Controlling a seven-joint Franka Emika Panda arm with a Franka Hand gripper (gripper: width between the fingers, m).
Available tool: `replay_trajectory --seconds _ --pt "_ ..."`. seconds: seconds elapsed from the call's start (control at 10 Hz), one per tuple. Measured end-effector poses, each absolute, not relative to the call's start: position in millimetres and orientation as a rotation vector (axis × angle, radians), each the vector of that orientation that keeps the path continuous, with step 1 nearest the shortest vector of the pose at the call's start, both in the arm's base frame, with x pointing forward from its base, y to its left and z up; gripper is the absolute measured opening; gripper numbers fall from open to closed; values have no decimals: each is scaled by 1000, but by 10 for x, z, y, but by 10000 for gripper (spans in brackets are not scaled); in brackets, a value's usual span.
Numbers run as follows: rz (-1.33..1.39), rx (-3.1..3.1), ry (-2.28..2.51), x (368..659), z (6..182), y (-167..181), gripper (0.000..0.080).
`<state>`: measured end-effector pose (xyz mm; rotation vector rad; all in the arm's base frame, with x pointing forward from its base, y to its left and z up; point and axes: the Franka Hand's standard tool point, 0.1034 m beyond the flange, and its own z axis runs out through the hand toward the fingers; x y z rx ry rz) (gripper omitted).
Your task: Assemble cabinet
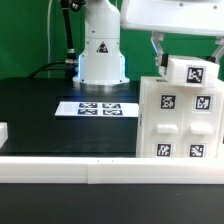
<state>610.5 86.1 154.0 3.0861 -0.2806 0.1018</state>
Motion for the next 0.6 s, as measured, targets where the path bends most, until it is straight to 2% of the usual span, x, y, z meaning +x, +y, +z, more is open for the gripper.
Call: replay_trajectory --seconds 0.5,0.6 --pt "114 2967 -971 6109 1541 863 561" --pt "129 2887 -1224 6112 1533 847 561"
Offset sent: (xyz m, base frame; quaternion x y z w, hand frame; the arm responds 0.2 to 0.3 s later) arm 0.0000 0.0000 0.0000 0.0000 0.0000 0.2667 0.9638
